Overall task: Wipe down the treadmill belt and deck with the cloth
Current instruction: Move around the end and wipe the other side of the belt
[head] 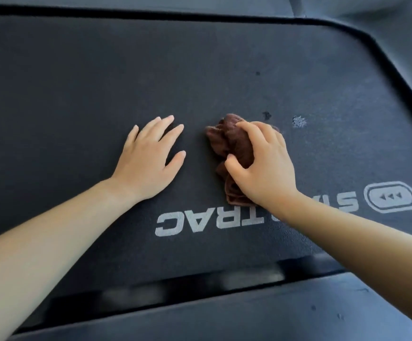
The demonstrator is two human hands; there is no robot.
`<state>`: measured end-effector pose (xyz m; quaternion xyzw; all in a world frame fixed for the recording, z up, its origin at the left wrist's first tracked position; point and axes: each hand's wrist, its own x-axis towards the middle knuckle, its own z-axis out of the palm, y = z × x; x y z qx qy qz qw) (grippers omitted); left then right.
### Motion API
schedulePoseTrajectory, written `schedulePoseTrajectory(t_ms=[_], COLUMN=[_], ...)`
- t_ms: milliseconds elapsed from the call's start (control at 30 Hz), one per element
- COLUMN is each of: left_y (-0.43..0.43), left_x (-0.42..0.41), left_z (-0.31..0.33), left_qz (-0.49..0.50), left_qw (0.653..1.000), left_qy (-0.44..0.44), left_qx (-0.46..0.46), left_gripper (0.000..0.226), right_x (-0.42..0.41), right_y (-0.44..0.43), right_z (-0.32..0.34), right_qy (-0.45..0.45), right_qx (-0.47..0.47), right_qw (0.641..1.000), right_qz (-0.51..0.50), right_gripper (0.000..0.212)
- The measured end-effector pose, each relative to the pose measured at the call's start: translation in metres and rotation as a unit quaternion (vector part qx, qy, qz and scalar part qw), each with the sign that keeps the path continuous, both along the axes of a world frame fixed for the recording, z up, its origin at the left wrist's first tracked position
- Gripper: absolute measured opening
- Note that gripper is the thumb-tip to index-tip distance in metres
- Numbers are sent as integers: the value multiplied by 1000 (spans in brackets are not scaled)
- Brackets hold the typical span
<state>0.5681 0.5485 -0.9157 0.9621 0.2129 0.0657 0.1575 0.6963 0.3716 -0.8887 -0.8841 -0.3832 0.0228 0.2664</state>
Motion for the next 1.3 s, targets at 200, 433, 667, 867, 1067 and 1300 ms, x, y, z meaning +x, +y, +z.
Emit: schedulePoseTrajectory(t_ms=[200, 433, 667, 867, 1067, 1300], left_y=[-19, -41, -41, -51, -27, 8], left_x=[-50, -53, -16, 35, 89, 149], left_z=[3, 6, 6, 1, -5, -6], left_qz=[-49, -47, -47, -54, -40, -40], left_qw=[999, 998, 999, 999, 999, 999], left_qy=[-8, 29, 25, 9, 19, 12], left_qx=[4, 5, 1, -1, 23, 30], left_gripper=[53, 62, 60, 58, 59, 60], right_x=[-57, -21, -9, 26, 71, 104], right_y=[-42, -9, -25, -39, -12, -3], right_z=[-1, 4, -1, -3, -2, -10], right_qy=[-12, -10, 3, 3, 3, -12], right_qx=[-1, -24, 2, 14, 26, 39], right_qw=[998, 999, 1000, 1000, 999, 999], right_qz=[56, 29, 28, -2, -41, -17], right_gripper=[56, 50, 54, 50, 49, 46])
